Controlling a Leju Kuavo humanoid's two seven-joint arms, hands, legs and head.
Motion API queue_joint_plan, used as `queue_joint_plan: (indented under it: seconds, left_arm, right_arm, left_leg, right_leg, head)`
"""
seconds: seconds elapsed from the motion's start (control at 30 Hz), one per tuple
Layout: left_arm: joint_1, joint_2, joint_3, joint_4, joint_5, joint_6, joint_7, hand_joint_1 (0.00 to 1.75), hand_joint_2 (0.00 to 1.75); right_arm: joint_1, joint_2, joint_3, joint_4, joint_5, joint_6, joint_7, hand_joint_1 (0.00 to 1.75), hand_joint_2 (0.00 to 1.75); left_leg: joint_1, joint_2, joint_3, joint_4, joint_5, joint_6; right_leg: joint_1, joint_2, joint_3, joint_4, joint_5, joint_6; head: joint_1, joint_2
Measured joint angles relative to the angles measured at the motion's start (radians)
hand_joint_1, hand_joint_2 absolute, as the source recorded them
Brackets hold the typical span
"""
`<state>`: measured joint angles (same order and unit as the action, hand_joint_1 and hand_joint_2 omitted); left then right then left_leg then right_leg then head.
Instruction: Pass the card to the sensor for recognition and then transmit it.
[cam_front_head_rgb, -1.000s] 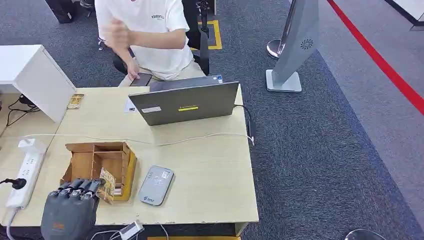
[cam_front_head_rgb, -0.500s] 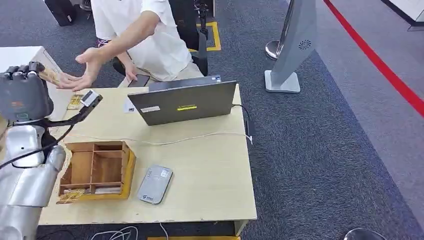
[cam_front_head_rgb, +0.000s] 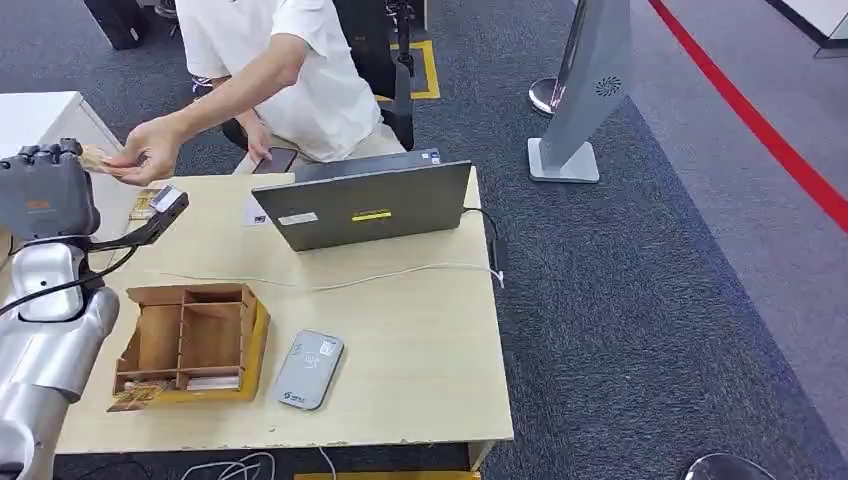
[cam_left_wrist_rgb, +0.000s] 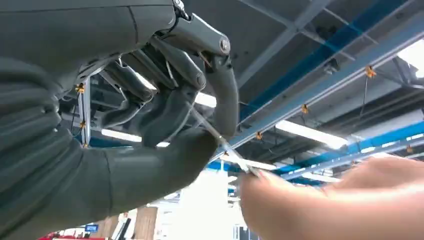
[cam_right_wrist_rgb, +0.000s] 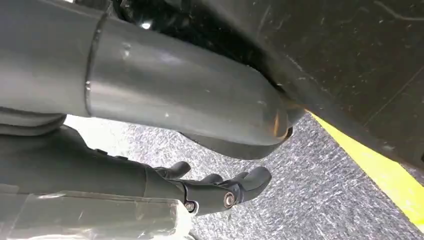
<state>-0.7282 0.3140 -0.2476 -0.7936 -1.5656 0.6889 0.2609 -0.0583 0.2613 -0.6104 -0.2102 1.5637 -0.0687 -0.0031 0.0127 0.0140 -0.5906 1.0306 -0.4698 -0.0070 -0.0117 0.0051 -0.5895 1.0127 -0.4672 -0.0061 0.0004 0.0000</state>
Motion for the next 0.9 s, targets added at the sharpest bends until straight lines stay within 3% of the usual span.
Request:
queue_joint_plan:
  seconds: [0.33, 0.47, 0.57, 0.6, 0.67, 0.7, 0.77, 0.83, 0.9]
  left_arm:
    - [0.094, -0.009, 0.009, 0.015, -0.001, 0.002, -0.079, 0.0, 1.75]
    - [0.226, -0.013, 0.049, -0.132, 0.035, 0.003, -0.169, 0.0, 1.75]
    - [0.417, -0.011, 0.136, -0.344, 0.141, 0.006, -0.28, 0.0, 1.75]
    - [0.501, -0.014, 0.176, -0.41, 0.178, 0.006, -0.339, 0.0, 1.75]
    - [0.627, -0.042, 0.329, -0.562, 0.308, 0.01, -0.545, 0.0, 1.75]
    - [0.668, -0.064, 0.424, -0.608, 0.391, 0.01, -0.655, 0.0, 1.75]
    - [0.731, -0.09, 0.62, -0.652, 0.521, 0.008, -0.815, 0.0, 1.75]
    - [0.773, -0.101, 0.835, -0.657, 0.636, -0.014, -0.92, 0.0, 1.75]
    - [0.794, -0.101, 0.998, -0.633, 0.717, -0.023, -0.945, 0.0, 1.75]
  right_arm:
    - [-0.001, -0.002, 0.0, 0.0, -0.005, 0.006, 0.02, 0.0, 0.0]
    - [0.0, -0.002, -0.001, 0.0, -0.027, -0.003, 0.026, 0.0, 0.0]
    - [0.003, -0.002, -0.009, 0.0, -0.052, -0.011, 0.034, 0.0, 0.0]
    - [0.005, -0.002, -0.013, 0.0, -0.055, -0.012, 0.034, 0.0, 0.0]
    - [0.008, -0.002, -0.02, 0.0, -0.061, -0.013, 0.037, 0.0, 0.0]
    - [0.008, -0.002, -0.02, 0.0, -0.06, -0.014, 0.039, 0.0, 0.0]
    - [0.008, -0.002, -0.022, 0.0, -0.058, -0.015, 0.039, 0.0, 0.0]
    - [0.009, -0.002, -0.026, 0.0, -0.057, -0.013, 0.037, 0.0, 0.0]
    - [0.009, -0.002, -0.028, 0.002, -0.055, -0.01, 0.034, 0.0, 0.0]
  left_leg:
    - [0.0, 0.0, 0.0, 0.0, 0.0, 0.0]
    - [0.0, 0.002, -0.001, -0.001, -0.001, -0.001]
    - [-0.001, 0.011, 0.002, -0.001, -0.005, -0.001]
    - [-0.001, 0.014, 0.003, -0.001, -0.007, -0.001]
    - [0.0, 0.016, 0.002, -0.001, -0.008, 0.0]
    - [0.0, 0.015, 0.001, -0.002, -0.008, 0.0]
    - [0.001, 0.015, 0.002, -0.002, -0.01, -0.001]
    - [0.001, 0.015, 0.004, -0.003, -0.01, -0.002]
    - [0.001, 0.013, 0.003, -0.004, -0.01, -0.002]
  right_leg:
    - [0.0, 0.0, 0.0, 0.0, 0.0, 0.0]
    - [0.0, 0.002, 0.001, 0.0, 0.0, 0.0]
    - [-0.001, 0.01, 0.0, 0.0, -0.002, 0.0]
    - [-0.001, 0.013, 0.0, 0.0, -0.002, 0.0]
    - [0.0, 0.014, -0.002, 0.0, -0.004, 0.0]
    - [0.0, 0.013, -0.001, 0.0, -0.005, 0.0]
    - [0.0, 0.013, -0.001, 0.0, -0.007, -0.002]
    - [0.0, 0.013, -0.001, 0.0, -0.008, -0.003]
    - [0.001, 0.011, -0.001, 0.0, -0.009, -0.003]
  head:
    - [0.0, 0.0]
    - [0.0, 0.0]
    - [0.0, 0.0]
    - [0.0, 0.0]
    - [-0.001, 0.0]
    - [0.001, 0.0]
    - [0.002, 0.0]
    - [0.0, 0.0]
    - [0.001, 0.0]
